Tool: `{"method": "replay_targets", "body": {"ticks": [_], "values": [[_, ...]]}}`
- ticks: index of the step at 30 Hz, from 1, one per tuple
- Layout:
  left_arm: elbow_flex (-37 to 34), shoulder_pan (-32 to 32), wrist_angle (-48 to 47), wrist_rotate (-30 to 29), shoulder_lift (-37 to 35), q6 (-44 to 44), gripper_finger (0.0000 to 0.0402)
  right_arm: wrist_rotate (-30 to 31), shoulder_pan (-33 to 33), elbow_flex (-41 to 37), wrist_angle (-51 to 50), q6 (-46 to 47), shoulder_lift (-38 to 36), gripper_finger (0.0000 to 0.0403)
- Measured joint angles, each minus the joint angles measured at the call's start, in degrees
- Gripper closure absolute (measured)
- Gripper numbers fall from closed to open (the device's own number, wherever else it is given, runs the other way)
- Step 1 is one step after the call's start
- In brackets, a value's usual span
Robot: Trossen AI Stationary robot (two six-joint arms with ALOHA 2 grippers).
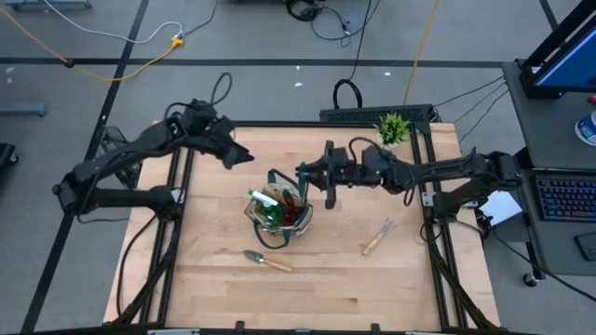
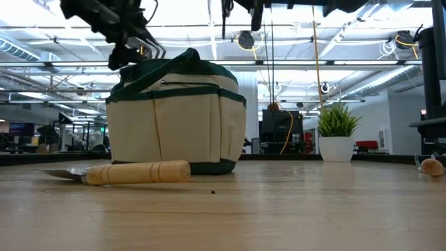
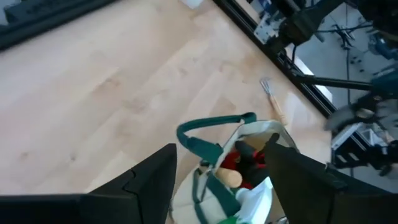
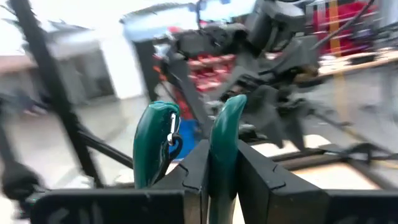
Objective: Pick & Place Garden tools in Gardening bag
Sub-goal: Put the green shear scissors into the gardening bag
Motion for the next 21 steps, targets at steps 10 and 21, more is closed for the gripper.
{"method": "replay_targets", "body": {"ticks": [10, 21], "values": [[-8.2, 1.0, 5.4, -0.3, -11.0, 0.8, 0.0151, -7.8, -1.0, 0.0, 8.1, 6.8, 4.7, 0.0356], [-14.3, -11.0, 16.5, -15.2, -20.3, -8.2, 0.0151, -10.1, -2.7, 0.0, 12.7, 5.7, 7.9, 0.0356]]}}
